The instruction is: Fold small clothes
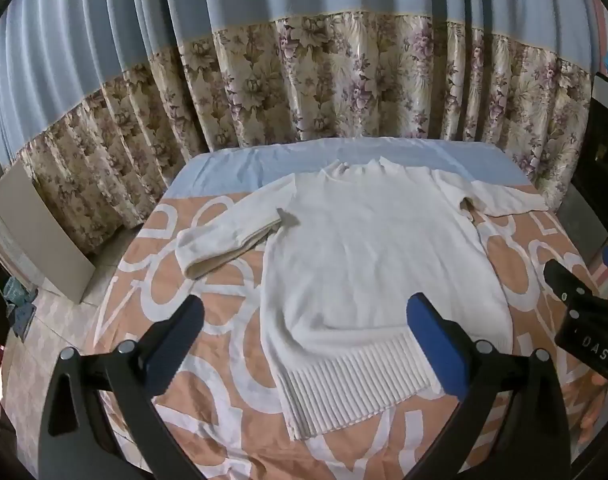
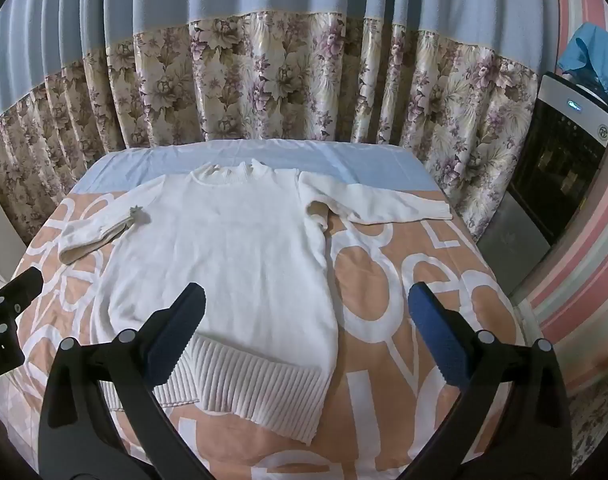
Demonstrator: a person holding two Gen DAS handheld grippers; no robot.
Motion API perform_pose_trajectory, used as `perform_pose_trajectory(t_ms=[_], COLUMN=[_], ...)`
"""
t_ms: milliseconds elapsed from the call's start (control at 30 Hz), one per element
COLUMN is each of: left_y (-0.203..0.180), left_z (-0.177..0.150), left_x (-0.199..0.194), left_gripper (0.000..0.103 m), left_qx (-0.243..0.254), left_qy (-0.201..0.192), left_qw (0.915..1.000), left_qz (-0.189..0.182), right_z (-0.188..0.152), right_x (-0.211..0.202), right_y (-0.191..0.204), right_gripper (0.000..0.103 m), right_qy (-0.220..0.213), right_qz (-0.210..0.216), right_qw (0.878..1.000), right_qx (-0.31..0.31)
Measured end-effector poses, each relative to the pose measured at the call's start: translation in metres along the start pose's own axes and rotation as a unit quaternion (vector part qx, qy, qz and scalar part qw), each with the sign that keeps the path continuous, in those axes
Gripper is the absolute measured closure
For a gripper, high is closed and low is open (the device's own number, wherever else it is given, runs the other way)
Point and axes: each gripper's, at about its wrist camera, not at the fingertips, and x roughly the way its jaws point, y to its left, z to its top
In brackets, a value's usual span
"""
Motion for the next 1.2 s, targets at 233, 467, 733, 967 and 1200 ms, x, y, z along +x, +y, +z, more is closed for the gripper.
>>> perform_pose_trajectory(t_ms=[233,467,733,967,1200], left_y=[0.0019,0.0025,0.0021,0.0027,0.0039], left_z=[0.0018,0.0026,0.0036,0.0032,0.0025], left_x=[0.0069,0.0056,0.0046,0.0061,0.0066], left_gripper=[0.002,0.002,0.002,0.002,0.002], left_qx=[-0.017,-0.011,-0.010,-0.009,-0.009], left_qy=[0.027,0.018,0.018,0.018,0.019], left_qw=[0.9994,0.9996,0.9997,0.9997,0.9997], left_qz=[-0.017,-0.016,-0.015,-0.014,-0.014], right_z=[0.0004,-0.0012,0.0006,0.0009,0.0013], right_x=[0.0014,0.0033,0.0032,0.0038,0.0039], right_y=[-0.0016,-0.0019,-0.0003,0.0006,0.0005], right_gripper=[0.003,0.003,0.003,0.003,0.003], right_qy=[-0.002,-0.001,0.000,0.001,0.002], right_qz=[0.001,0.003,0.002,0.002,0.002], right_qw=[1.000,1.000,1.000,1.000,1.000], right_qx=[0.001,0.001,0.001,0.000,0.001])
